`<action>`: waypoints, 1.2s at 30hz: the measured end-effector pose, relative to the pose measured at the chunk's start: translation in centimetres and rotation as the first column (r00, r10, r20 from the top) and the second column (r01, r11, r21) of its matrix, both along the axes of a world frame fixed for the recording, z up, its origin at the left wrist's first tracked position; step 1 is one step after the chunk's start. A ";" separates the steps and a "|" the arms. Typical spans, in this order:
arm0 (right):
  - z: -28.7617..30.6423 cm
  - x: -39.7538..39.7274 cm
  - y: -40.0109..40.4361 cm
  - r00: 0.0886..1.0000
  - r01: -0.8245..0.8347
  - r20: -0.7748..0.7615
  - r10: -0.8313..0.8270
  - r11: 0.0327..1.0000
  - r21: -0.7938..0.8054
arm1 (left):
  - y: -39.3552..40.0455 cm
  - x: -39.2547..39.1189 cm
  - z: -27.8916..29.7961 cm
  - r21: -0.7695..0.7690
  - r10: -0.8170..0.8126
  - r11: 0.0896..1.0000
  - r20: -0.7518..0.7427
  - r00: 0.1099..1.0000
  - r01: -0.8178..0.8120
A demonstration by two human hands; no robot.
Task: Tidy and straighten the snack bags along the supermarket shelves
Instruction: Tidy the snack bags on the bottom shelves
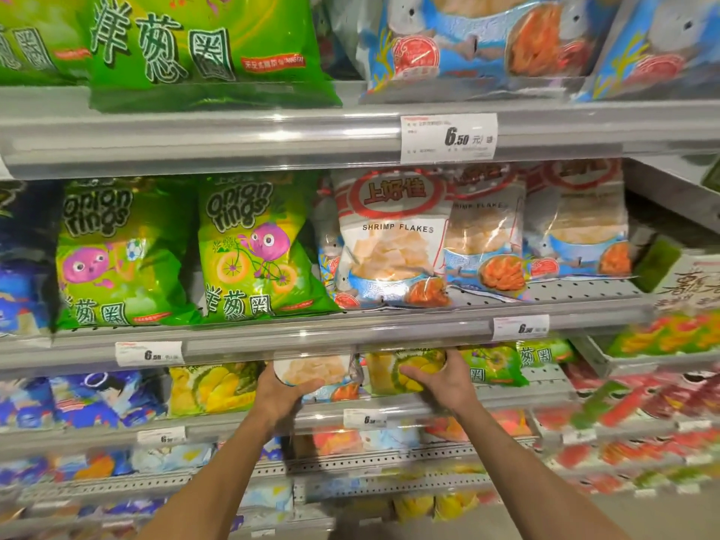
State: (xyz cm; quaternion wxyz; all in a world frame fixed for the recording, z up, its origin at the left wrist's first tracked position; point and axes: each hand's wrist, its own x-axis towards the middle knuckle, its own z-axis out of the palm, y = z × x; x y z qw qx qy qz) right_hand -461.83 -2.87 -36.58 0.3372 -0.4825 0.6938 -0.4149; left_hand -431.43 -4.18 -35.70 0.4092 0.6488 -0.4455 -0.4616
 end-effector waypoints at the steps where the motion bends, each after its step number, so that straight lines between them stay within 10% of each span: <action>1: 0.3 0.1 0.1 1.000 0.008 -0.005 -0.009 1.000 -0.023 | 0.1 0.1 0.1 0.003 0.004 1.000 0.003 1.000 -0.004; 36: 1.5 -9.0 14.0 0.964 0.185 0.176 -0.202 0.977 0.106 | 1.0 -15.1 1.3 -0.093 -0.076 0.992 0.084 0.993 0.084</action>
